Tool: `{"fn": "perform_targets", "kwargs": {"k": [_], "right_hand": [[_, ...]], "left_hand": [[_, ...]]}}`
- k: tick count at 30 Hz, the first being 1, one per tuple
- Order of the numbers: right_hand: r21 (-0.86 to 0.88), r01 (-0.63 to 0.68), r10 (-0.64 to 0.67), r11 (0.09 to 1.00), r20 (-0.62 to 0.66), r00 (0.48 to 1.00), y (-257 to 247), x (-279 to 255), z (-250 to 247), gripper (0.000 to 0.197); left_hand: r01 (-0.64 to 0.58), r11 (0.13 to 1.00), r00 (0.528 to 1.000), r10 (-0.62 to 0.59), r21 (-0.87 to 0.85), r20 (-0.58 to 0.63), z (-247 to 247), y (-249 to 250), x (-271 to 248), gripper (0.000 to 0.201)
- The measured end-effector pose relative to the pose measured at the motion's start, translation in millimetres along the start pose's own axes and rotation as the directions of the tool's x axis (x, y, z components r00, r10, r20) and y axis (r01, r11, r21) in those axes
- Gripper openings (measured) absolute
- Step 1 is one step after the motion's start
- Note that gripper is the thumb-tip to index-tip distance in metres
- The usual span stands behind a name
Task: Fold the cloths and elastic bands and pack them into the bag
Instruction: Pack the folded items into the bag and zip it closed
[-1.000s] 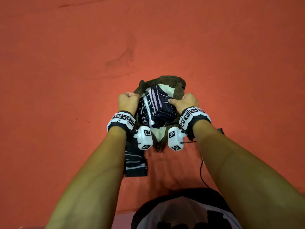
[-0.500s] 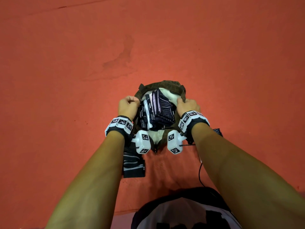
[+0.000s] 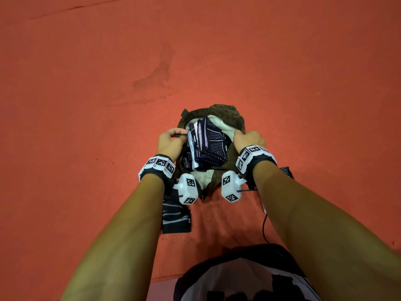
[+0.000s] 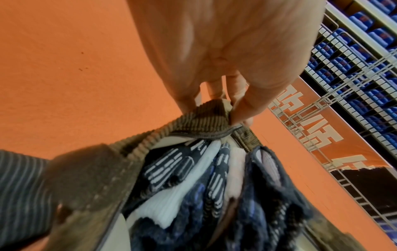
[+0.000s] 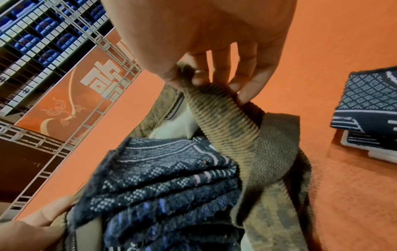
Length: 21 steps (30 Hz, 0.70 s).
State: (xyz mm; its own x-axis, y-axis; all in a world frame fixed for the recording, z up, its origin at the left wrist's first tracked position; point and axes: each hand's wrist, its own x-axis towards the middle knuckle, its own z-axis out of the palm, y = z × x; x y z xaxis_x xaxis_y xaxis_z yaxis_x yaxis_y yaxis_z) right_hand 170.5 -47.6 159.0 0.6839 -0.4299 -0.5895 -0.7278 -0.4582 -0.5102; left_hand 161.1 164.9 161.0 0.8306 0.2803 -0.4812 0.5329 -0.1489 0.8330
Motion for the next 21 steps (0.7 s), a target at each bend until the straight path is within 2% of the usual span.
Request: {"fn": "perform_targets", "kwargs": {"k": [3, 6, 9, 11, 15, 18, 21], "right_hand": [[-0.023, 0.032, -0.031, 0.999, 0.039, 0.999, -0.4, -1.7, 2.8, 0.021], [-0.093, 0.049, -0.046, 0.994, 0.035, 0.998, 2.6, -2.8, 11.0, 0.034], [-0.183, 0.009, -0.007, 0.983, 0.013, 1.000, 14.8, -6.1, 16.0, 0.051], [-0.186, -0.025, 0.030, 0.982, 0.024, 0.999, 24.6, -7.6, 18.7, 0.054], [-0.152, -0.082, 0.095, 0.985, 0.083, 0.992, 36.6, -8.1, 18.5, 0.051], [-0.150, -0.039, 0.061, 0.988, 0.150, 0.987, 38.4, -9.6, 17.3, 0.044], [-0.147, 0.000, 0.022, 0.989, 0.147, 0.989, 36.6, -11.2, 22.3, 0.033]], "left_hand": [[-0.003, 1.000, 1.000, 0.003, 0.009, 0.008, 3.1, -0.8, -2.0, 0.026], [-0.005, 1.000, 1.000, 0.005, 0.012, 0.028, 5.1, -4.9, -1.5, 0.029], [-0.019, 1.000, 0.999, 0.019, 0.018, 0.028, 4.9, -10.5, -1.2, 0.028], [-0.040, 0.999, 0.999, 0.040, 0.017, 0.018, 3.6, -15.7, -1.5, 0.028], [-0.023, 0.999, 1.000, 0.023, 0.039, 0.004, -1.3, -31.7, -0.5, 0.030], [-0.005, 0.992, 1.000, 0.008, 0.124, -0.020, -6.4, -45.1, 3.0, 0.034], [0.066, 0.987, 0.997, -0.060, 0.144, -0.043, -9.1, -49.3, 3.8, 0.032]]}}
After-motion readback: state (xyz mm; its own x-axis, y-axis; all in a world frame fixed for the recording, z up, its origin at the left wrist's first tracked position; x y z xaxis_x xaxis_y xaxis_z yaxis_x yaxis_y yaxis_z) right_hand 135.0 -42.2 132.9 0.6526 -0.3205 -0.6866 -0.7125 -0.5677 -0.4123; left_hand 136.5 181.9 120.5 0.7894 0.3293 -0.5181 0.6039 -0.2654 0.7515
